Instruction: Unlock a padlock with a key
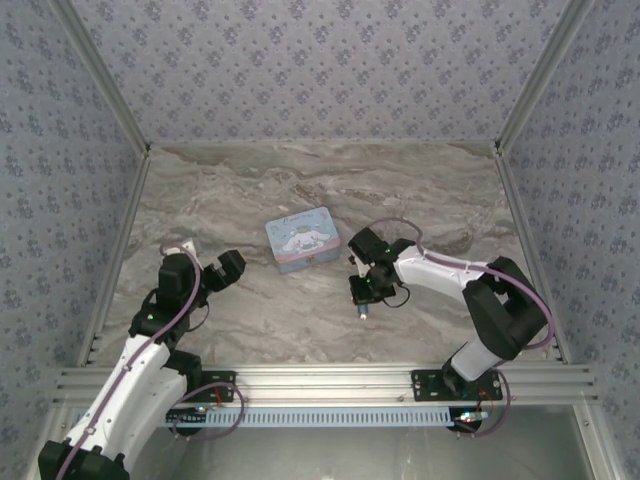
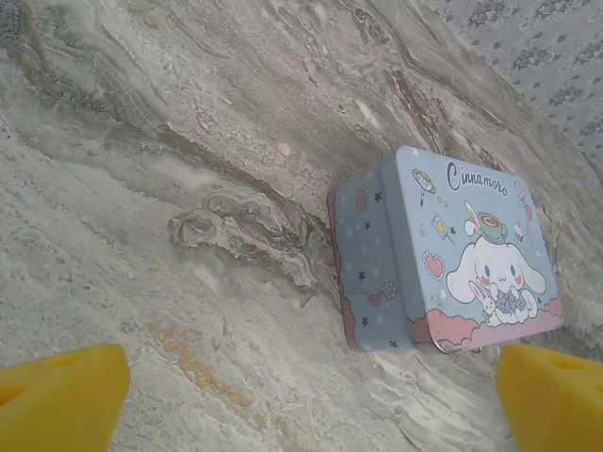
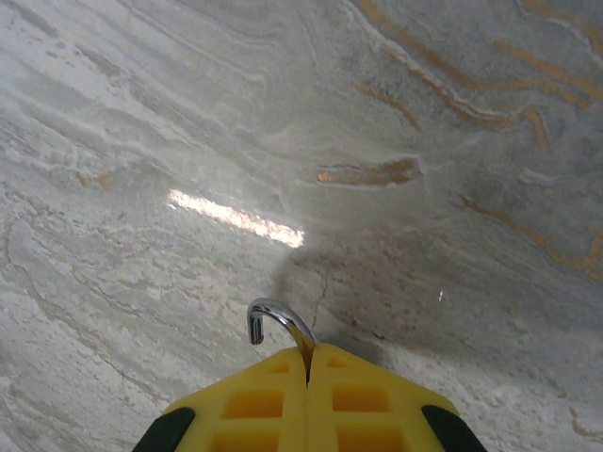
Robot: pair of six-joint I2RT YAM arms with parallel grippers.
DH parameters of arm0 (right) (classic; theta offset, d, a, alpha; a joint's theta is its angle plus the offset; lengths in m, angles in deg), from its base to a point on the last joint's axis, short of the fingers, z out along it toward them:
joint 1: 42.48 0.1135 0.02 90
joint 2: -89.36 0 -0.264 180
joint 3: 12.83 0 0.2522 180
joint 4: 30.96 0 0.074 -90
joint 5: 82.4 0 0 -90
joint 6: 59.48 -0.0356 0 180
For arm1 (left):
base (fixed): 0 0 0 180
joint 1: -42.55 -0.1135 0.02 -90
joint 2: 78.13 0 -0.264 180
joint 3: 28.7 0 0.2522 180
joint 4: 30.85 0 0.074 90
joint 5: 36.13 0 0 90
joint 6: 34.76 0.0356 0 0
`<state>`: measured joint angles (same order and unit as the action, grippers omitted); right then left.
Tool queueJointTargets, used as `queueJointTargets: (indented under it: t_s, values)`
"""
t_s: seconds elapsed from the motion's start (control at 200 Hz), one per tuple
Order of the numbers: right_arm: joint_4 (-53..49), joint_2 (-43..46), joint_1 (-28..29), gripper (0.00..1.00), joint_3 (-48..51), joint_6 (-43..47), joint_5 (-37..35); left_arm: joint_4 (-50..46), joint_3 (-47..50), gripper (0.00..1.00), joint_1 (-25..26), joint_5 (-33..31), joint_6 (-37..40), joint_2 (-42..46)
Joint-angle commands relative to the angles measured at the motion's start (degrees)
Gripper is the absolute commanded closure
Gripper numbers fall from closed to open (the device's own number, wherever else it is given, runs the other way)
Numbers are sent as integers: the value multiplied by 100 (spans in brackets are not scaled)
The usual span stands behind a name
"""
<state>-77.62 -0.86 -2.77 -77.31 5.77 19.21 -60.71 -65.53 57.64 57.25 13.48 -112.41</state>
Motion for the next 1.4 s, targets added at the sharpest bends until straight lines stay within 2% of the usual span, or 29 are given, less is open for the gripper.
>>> queueJointTargets:
  t_s: [0.0,0.61,0.844,1.169,1.394]
  values:
    - [124,-100,-28,99,-128,17,16,118,-47,1,-33,59,124,-8]
    - [232,-28,-24,91,-44,17,-4,15,-117,1,-34,50,72,-57]
    - [243,226,-28,77,-17,-38,-198,-29,-169,1,-37,48,1,-94]
    - [161,1128,-93,67,76,-49,-692,-73,-402,0,-39,57,-34,-263]
    - [344,2236,-364,62,454,-78,-1457,-95,-555,1,-41,-140,1,-316]
